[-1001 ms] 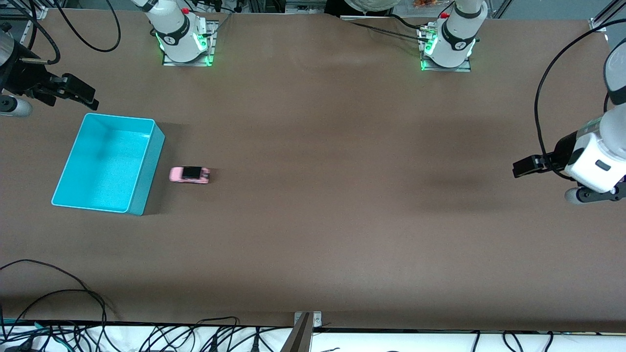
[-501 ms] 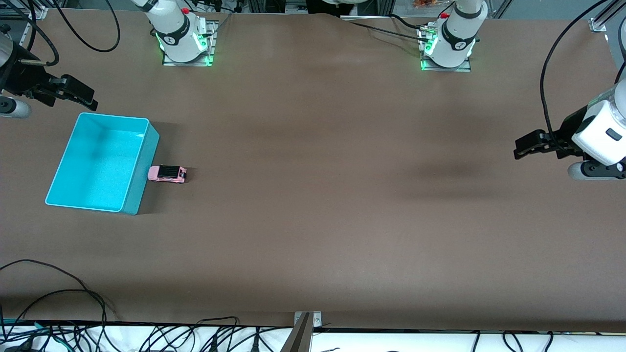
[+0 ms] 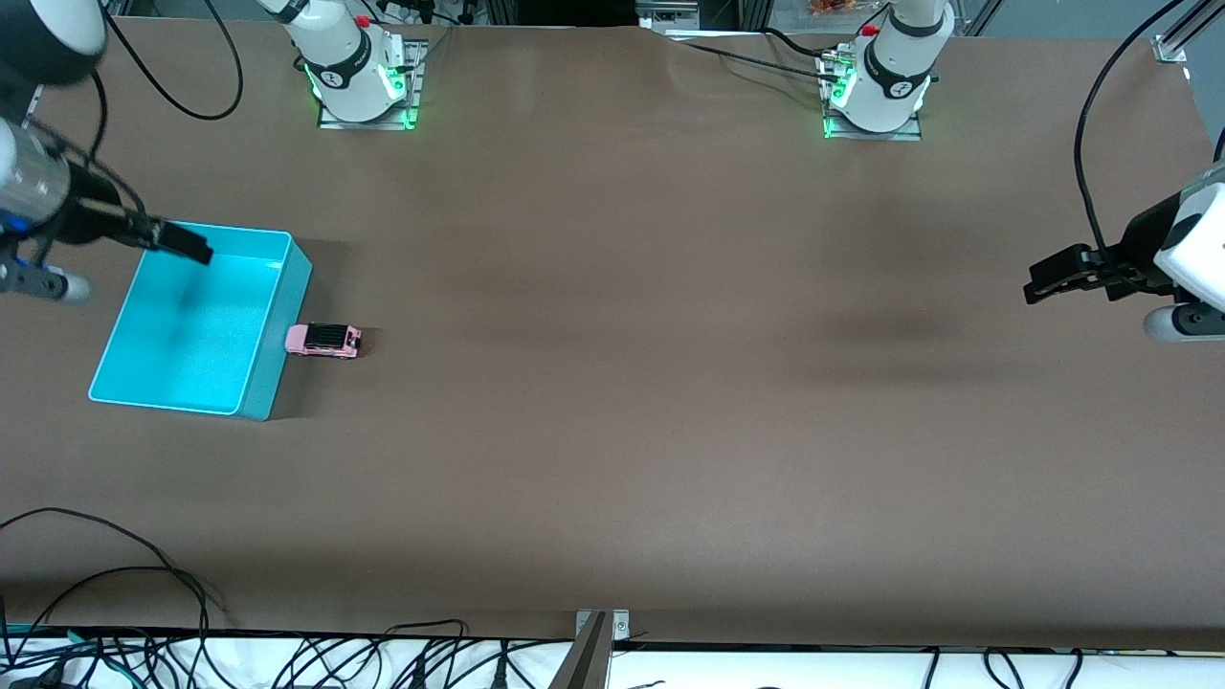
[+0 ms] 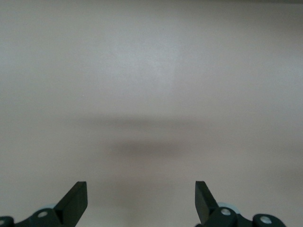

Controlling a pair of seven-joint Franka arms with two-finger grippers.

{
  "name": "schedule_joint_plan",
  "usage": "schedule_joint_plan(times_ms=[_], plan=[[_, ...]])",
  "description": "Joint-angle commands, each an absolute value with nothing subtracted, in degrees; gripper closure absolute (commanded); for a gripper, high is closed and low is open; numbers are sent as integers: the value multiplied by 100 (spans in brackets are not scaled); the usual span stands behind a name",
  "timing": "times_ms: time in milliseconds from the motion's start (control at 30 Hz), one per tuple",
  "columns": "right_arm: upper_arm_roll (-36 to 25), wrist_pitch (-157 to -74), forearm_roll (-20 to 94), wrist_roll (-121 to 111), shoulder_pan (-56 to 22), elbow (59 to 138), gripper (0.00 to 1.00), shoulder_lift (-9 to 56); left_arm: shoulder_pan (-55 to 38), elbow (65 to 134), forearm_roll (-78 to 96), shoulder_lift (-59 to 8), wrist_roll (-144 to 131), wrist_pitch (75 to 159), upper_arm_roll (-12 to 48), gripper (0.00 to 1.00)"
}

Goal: Wind and store pink jeep toy

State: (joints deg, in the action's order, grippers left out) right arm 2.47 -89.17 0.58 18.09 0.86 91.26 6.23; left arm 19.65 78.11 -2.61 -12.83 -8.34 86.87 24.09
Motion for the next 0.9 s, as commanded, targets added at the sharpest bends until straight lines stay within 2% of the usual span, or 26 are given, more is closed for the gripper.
schedule_joint_plan(times_ms=[0, 100, 267, 367, 601, 868], plan=[[290, -9096, 18, 2968, 79, 9184, 0, 808, 1978, 8331, 26, -757, -668, 8754, 2268, 0], [290, -9377, -35, 3750, -8, 9325, 0, 949, 1514, 8595, 44, -581, -668, 8824, 1856, 0], [299, -10080, -281, 5060, -53, 9878, 0, 1020, 310, 8745, 123, -466, -668, 8842, 635, 0], [299, -10501, -308, 5693, -53, 10212, 0, 1020, -113, 8763, 228, -431, -668, 8842, 151, 0], [299, -11547, -308, 7170, -53, 10985, 0, 1037, -764, 9035, 246, -246, -668, 8885, -456, 0], [308, -13191, -308, 8419, -88, 12215, 0, 1055, -721, 9088, 255, -167, -668, 8912, -413, 0]])
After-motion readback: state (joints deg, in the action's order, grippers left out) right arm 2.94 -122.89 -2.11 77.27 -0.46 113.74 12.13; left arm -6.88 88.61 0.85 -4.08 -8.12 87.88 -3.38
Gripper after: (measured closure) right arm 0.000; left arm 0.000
